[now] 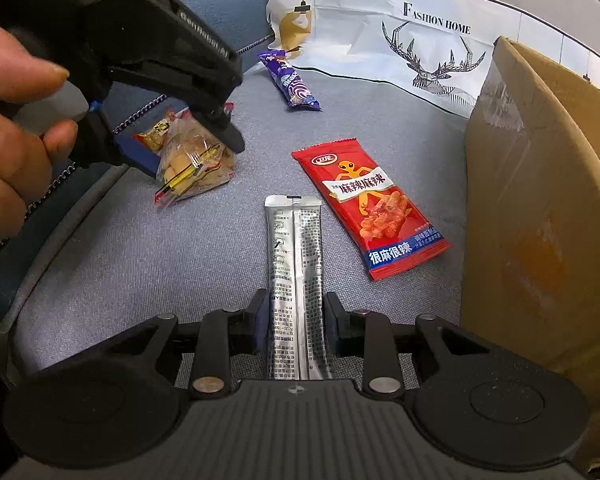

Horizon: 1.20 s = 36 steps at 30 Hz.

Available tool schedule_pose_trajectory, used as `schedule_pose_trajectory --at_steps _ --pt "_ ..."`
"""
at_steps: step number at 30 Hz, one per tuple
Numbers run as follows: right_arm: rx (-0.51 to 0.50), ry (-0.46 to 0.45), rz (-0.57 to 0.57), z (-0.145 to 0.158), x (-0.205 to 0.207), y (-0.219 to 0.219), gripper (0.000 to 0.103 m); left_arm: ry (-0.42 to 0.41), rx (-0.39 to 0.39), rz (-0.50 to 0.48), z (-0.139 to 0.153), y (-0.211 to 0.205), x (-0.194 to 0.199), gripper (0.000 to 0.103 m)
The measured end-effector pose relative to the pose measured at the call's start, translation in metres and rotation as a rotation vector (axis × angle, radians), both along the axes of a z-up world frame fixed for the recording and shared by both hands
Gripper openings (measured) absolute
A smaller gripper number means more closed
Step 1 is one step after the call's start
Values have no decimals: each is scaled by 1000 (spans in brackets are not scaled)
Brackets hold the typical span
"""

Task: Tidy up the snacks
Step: 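Carry the cookie bag and silver stick pack with both tools over the box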

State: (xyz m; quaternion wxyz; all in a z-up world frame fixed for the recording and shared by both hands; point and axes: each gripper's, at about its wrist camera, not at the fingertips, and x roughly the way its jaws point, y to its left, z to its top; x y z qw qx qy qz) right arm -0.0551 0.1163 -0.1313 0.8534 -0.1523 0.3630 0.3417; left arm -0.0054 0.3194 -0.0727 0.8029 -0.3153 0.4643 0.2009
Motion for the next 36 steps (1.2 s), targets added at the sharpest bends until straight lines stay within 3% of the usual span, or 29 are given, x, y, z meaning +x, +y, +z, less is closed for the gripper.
schedule_pose_trajectory --at_steps 6,14,21,36 --pt "19 -15 -23 4 1 -5 29 -42 -17 -60 3 -7 2 52" --pt "-6 -9 -18 0 -1 -1 33 2 -23 -127 -4 -17 10 56" --pt "-6 -15 -11 1 -3 -1 29 8 7 -149 -2 -22 11 52" --pt "107 -134 -27 37 -28 -34 23 -227 19 -121 47 -45 -25 50"
